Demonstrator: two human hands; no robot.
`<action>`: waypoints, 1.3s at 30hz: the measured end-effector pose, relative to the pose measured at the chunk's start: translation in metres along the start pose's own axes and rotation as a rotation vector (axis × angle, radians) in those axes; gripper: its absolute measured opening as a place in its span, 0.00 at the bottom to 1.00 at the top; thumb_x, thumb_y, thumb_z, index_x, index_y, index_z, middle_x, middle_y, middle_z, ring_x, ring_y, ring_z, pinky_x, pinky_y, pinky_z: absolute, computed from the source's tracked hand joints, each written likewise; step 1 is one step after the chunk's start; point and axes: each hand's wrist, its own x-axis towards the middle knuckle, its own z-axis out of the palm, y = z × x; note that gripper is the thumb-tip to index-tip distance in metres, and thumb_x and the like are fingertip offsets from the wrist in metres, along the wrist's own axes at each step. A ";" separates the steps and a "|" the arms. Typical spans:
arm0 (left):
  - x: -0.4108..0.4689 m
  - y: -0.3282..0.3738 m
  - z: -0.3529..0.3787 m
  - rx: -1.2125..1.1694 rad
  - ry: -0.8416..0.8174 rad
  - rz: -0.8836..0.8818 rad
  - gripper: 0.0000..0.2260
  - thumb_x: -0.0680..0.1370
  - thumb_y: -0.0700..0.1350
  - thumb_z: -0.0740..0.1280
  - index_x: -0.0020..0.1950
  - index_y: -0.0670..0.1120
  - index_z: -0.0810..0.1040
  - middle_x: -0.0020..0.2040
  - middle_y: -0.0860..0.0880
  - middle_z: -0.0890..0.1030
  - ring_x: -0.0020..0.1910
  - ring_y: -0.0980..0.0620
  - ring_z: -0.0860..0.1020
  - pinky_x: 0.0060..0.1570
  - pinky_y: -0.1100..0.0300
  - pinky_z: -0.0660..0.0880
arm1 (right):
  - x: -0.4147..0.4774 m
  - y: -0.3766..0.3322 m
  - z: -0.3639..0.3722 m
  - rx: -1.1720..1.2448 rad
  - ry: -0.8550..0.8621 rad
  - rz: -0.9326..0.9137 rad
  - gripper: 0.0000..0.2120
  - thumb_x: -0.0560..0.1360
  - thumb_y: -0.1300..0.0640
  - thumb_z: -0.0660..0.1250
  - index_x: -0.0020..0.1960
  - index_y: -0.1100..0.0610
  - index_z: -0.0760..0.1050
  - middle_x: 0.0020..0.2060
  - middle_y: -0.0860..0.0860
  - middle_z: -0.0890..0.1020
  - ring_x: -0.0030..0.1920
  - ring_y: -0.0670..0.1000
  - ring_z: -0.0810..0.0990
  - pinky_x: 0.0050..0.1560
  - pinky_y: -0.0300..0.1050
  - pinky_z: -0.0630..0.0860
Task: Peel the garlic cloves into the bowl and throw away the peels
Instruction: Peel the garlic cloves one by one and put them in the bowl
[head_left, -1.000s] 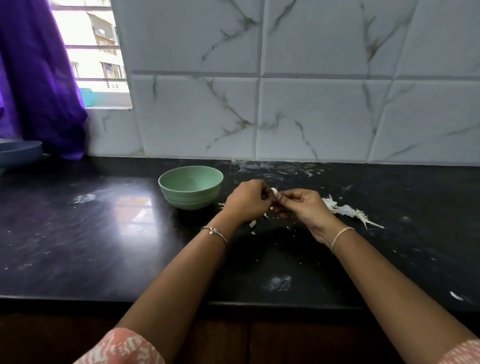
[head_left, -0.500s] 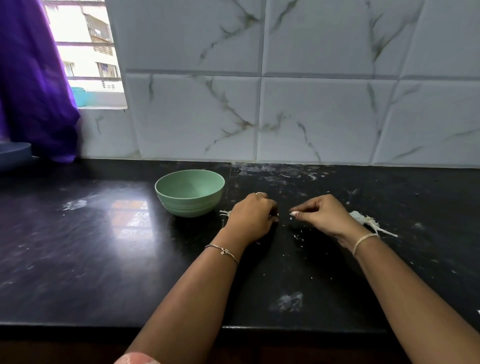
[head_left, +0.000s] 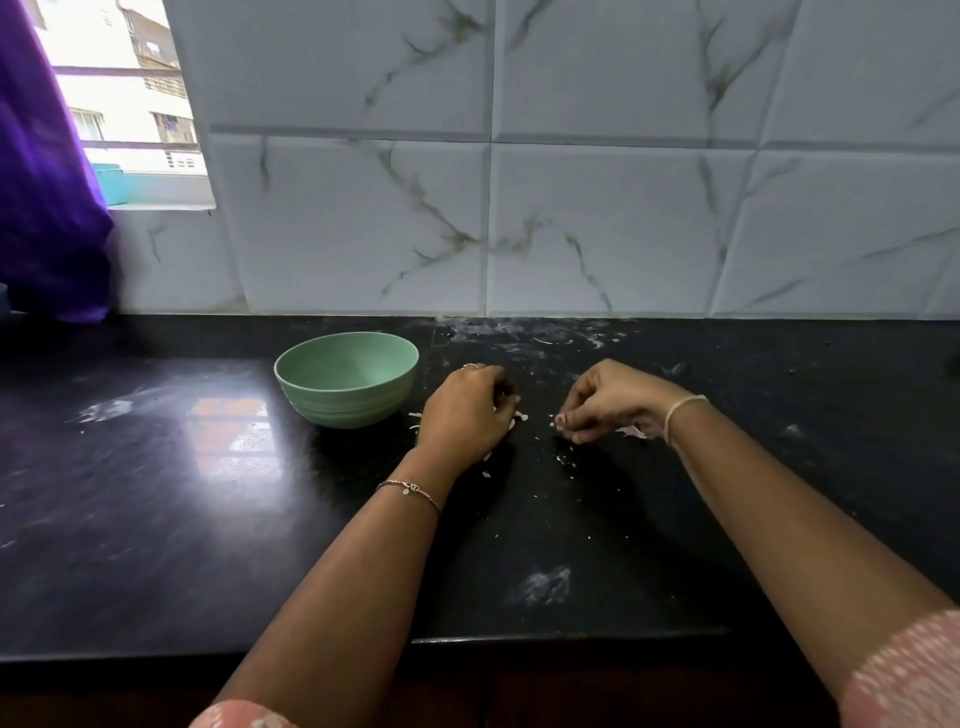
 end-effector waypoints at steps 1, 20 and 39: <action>0.000 0.000 0.000 -0.007 0.001 -0.009 0.06 0.78 0.49 0.67 0.52 0.51 0.80 0.49 0.53 0.79 0.50 0.53 0.75 0.42 0.60 0.68 | -0.002 -0.004 -0.005 0.036 -0.010 -0.008 0.01 0.73 0.70 0.70 0.44 0.68 0.78 0.36 0.58 0.84 0.33 0.49 0.83 0.34 0.37 0.81; 0.002 0.001 0.004 -0.033 0.014 -0.043 0.05 0.77 0.48 0.66 0.51 0.52 0.80 0.45 0.55 0.80 0.48 0.54 0.76 0.41 0.59 0.68 | -0.003 0.004 -0.006 0.109 -0.079 -0.082 0.10 0.75 0.69 0.69 0.35 0.63 0.76 0.33 0.58 0.82 0.27 0.46 0.78 0.28 0.34 0.74; 0.010 0.034 0.020 -0.628 0.041 0.021 0.05 0.72 0.41 0.75 0.43 0.51 0.82 0.38 0.58 0.82 0.35 0.65 0.77 0.38 0.72 0.72 | 0.002 0.023 0.002 0.668 0.103 -0.065 0.11 0.76 0.51 0.69 0.41 0.58 0.77 0.31 0.49 0.76 0.25 0.41 0.72 0.24 0.31 0.70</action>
